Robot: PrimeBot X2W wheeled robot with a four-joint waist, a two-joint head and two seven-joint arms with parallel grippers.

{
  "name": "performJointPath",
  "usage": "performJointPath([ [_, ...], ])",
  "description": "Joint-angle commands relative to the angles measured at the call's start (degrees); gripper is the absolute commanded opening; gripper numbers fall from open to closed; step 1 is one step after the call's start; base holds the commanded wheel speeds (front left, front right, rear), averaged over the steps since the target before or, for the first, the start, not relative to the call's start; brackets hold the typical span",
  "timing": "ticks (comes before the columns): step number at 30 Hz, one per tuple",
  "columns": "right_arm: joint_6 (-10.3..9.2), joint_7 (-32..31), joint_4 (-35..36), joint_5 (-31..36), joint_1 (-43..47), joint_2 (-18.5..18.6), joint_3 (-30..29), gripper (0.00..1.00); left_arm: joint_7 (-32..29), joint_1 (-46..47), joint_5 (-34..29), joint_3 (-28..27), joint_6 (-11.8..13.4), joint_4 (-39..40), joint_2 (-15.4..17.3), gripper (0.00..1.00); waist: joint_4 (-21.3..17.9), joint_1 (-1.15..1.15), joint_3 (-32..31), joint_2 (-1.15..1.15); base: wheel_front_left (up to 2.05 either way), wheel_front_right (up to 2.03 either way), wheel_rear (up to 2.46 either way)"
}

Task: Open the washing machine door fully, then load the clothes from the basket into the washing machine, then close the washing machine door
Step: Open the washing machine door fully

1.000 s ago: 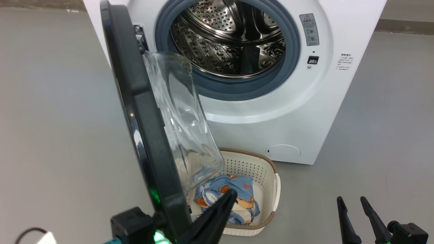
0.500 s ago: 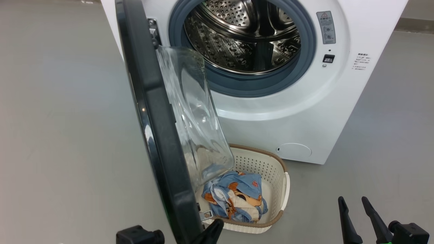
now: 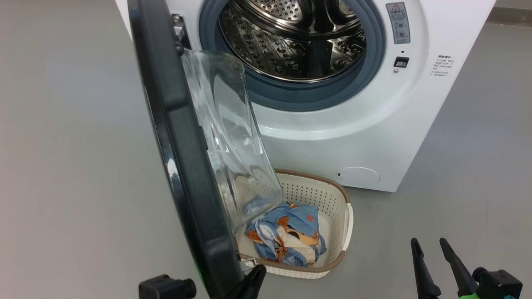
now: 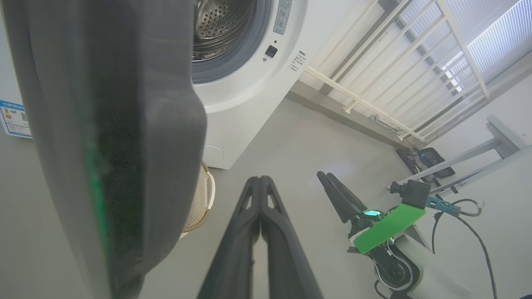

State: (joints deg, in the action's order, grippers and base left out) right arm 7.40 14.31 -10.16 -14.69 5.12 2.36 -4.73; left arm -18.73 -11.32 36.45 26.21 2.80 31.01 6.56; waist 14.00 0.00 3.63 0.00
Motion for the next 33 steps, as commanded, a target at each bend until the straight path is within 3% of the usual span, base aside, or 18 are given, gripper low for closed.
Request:
performJointPath([
  [1, 0.09, 0.7, 1.1, -0.4, -2.3, 0.5, 1.4, 1.00, 0.6, 2.5, -0.8, -2.1, 0.3, 1.1, -0.3, 0.00, -0.1, 0.00, 0.2, 0.00, 0.00, 0.00, 0.00],
  [33, 0.09, 0.7, 0.9, 0.2, -4.0, 0.5, 1.8, 1.00, 2.4, 3.6, -1.8, -3.7, 1.6, 0.2, 0.1, 0.00, 2.4, 0.00, 2.3, 0.00, 0.00, 0.00, 0.00],
])
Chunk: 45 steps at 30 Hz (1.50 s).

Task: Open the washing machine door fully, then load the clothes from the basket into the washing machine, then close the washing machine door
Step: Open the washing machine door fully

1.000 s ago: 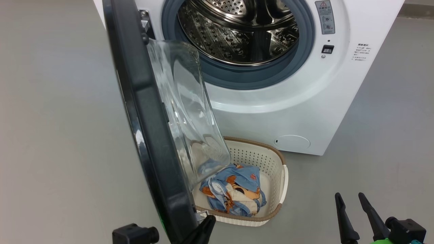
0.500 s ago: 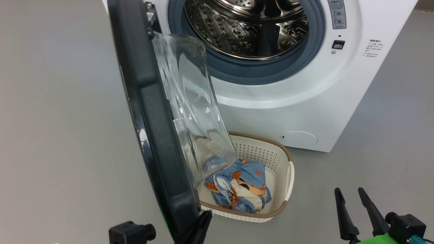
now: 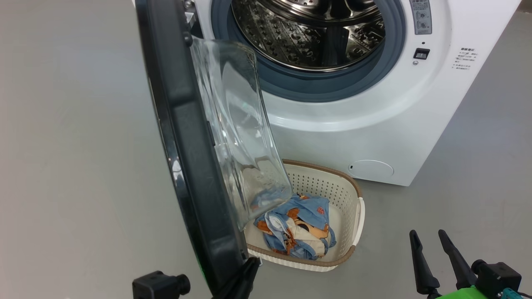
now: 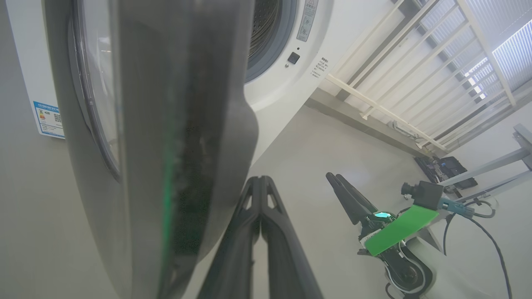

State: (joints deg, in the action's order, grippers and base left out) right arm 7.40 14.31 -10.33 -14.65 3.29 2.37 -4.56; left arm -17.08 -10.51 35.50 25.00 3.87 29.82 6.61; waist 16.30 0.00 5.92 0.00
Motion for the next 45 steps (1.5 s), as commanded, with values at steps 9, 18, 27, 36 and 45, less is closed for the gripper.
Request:
performJointPath([
  [9, 0.09, 0.7, 0.7, 0.1, -2.4, 0.5, 1.8, 1.00, 0.3, 3.3, -1.5, -3.1, 1.0, 3.1, 0.8, 0.00, 1.4, 0.00, -0.1, 0.00, 0.00, 0.00, 0.00],
  [18, 0.09, 0.7, 0.4, 0.1, -2.8, 0.5, 2.3, 1.00, 0.2, 3.8, -1.9, -3.0, 1.4, 3.2, 0.8, 0.00, 1.9, 0.00, -0.1, 0.00, 0.00, 0.00, 0.00],
  [27, 0.09, 0.7, 0.3, 0.1, -2.9, 0.5, 2.4, 1.00, 0.5, 4.4, -2.1, -3.0, 1.6, 2.8, 0.8, 0.00, 1.0, 0.00, 0.2, 0.00, 0.00, 0.00, 0.00],
  [36, 0.09, 0.7, 0.2, -0.4, -2.9, 0.5, 2.1, 1.00, 0.9, 4.6, -2.5, -4.2, 2.2, 2.3, 1.3, 0.00, 1.5, 0.00, 0.5, 0.00, 0.00, 0.00, 0.00],
  [45, 0.09, 0.7, -0.1, -0.2, -3.3, 0.5, 2.3, 1.00, 1.2, 4.7, -2.6, -4.8, 2.5, 2.4, 1.7, 0.00, 3.0, 0.00, 0.8, 0.00, 0.00, 0.00, 0.00],
])
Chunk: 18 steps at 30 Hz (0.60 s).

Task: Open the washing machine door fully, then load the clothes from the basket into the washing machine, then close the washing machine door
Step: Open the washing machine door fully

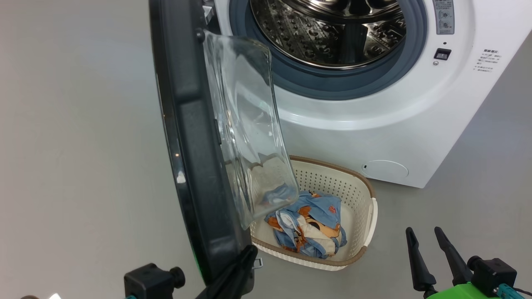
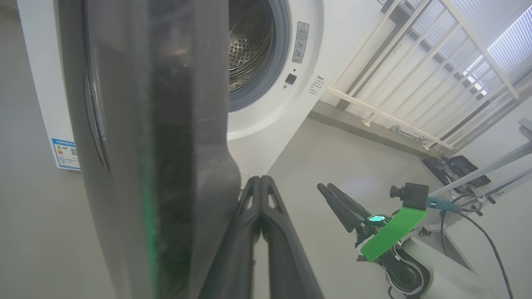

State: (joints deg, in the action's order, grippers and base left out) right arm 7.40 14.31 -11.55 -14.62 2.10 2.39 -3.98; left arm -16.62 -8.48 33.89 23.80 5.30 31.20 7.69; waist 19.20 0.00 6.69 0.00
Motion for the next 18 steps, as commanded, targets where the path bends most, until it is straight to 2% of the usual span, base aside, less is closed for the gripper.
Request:
performJointPath([
  [1, 0.09, 0.7, 1.1, -0.2, -2.1, 0.5, 1.8, 1.00, 0.8, 2.7, -1.0, -3.7, 1.1, 1.0, 0.7, 0.00, 0.3, 0.00, 0.0, 0.00, 0.00, 0.00, 0.00],
  [18, 0.09, 0.7, 0.8, 0.0, -2.3, 0.5, 1.8, 1.00, 2.0, 3.6, -1.4, -6.3, 2.2, 0.8, 1.3, 0.00, 2.9, 0.00, 0.3, 0.00, 0.00, 0.00, 0.00],
])
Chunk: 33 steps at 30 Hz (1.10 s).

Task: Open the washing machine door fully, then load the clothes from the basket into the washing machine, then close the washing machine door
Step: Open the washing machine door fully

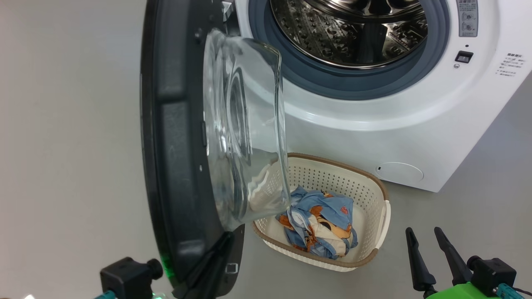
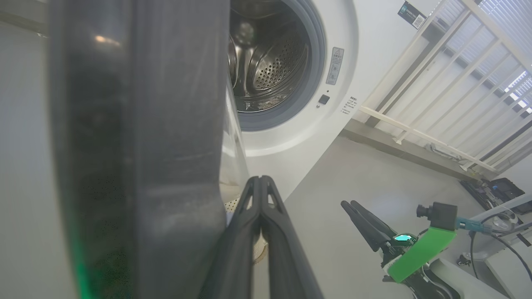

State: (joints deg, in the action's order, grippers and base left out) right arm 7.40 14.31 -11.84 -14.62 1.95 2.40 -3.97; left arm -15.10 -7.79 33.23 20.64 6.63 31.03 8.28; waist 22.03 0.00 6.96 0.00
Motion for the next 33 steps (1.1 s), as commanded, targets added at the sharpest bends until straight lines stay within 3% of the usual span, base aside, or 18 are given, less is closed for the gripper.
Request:
performJointPath([
  [1, 0.09, 0.7, 1.1, 0.0, -2.2, 0.5, 1.8, 1.00, 0.6, 2.9, -0.7, -3.4, 0.9, 0.9, 0.8, 0.00, 0.2, 0.00, 0.0, 0.00, 0.00, 0.00, 0.00],
  [19, 0.09, 0.7, 0.8, 0.4, -2.3, 0.5, 2.2, 1.00, 3.9, 4.8, -1.0, -12.1, 3.0, -4.2, 3.4, 0.00, 0.8, 0.00, 0.2, 0.00, 0.00, 0.00, 0.00],
  [33, 0.09, 0.7, 0.4, 1.4, -2.1, 0.5, 2.3, 1.00, 9.4, 9.3, -1.7, -19.9, 3.8, -16.9, 6.4, 0.00, -0.1, 0.00, 0.0, 0.00, 0.00, 0.00, 0.00],
])
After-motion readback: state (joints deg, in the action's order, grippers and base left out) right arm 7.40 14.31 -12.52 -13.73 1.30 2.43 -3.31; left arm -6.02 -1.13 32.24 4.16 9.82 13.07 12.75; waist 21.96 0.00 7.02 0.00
